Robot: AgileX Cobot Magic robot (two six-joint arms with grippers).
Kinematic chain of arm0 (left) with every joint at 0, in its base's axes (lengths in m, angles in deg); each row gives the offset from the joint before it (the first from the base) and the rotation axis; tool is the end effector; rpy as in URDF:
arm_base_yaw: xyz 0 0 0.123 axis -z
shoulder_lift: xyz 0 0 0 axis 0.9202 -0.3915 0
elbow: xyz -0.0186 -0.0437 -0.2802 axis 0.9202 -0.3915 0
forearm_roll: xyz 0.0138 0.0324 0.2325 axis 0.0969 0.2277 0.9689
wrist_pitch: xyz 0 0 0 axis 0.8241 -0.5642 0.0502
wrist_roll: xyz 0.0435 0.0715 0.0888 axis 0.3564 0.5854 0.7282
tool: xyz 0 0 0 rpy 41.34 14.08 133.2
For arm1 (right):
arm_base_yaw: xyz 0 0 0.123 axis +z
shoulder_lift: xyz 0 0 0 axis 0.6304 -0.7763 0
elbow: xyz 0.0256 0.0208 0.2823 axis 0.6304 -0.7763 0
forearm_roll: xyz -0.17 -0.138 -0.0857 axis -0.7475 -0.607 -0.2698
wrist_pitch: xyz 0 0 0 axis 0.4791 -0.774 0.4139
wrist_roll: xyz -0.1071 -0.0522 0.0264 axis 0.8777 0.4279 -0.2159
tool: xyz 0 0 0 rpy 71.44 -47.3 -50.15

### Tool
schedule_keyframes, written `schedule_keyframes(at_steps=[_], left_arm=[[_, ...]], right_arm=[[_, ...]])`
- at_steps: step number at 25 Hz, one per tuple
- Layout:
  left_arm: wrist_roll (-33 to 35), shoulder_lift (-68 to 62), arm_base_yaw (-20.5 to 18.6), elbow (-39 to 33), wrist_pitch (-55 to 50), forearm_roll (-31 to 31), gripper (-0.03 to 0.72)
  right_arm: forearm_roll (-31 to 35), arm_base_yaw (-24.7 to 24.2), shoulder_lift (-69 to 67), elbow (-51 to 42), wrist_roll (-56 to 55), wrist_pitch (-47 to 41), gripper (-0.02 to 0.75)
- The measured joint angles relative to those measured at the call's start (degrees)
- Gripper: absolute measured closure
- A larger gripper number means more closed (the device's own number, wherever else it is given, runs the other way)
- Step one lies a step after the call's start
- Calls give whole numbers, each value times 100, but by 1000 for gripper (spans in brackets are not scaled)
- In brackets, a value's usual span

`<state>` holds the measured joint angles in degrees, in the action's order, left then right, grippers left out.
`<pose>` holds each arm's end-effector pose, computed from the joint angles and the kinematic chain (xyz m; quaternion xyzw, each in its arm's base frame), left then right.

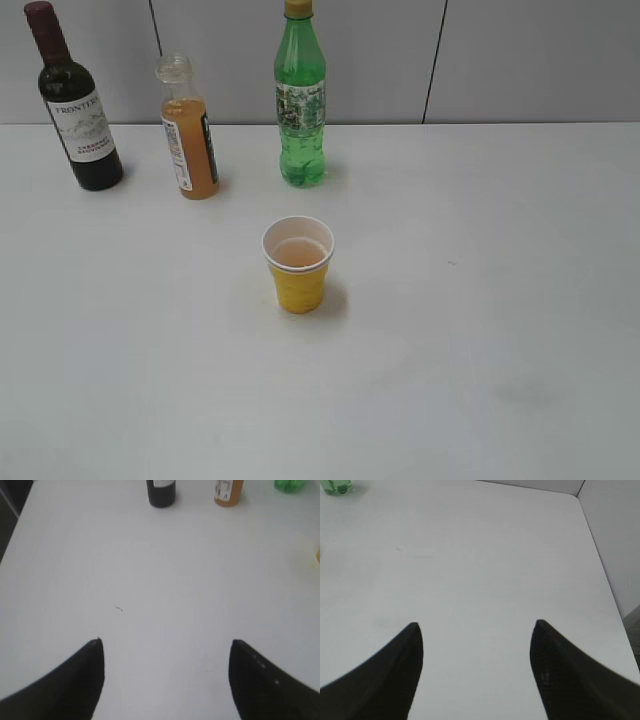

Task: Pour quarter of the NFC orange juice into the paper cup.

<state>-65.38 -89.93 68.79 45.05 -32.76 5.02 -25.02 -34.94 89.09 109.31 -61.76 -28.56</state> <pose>0.0124 -0.0129 0.2475 0.0761 0.8660 -0.0317 0.4932 0.0090 0.0015 0.2584 -0.0638 0.8431 0.0021 0.5339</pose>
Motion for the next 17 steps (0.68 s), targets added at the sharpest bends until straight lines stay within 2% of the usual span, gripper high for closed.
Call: schedule_keyframes(at_steps=[17], left_arm=[[-13,197,-31,1,-34,40,130]], right_arm=[[17,0,0,0,0,2,200]])
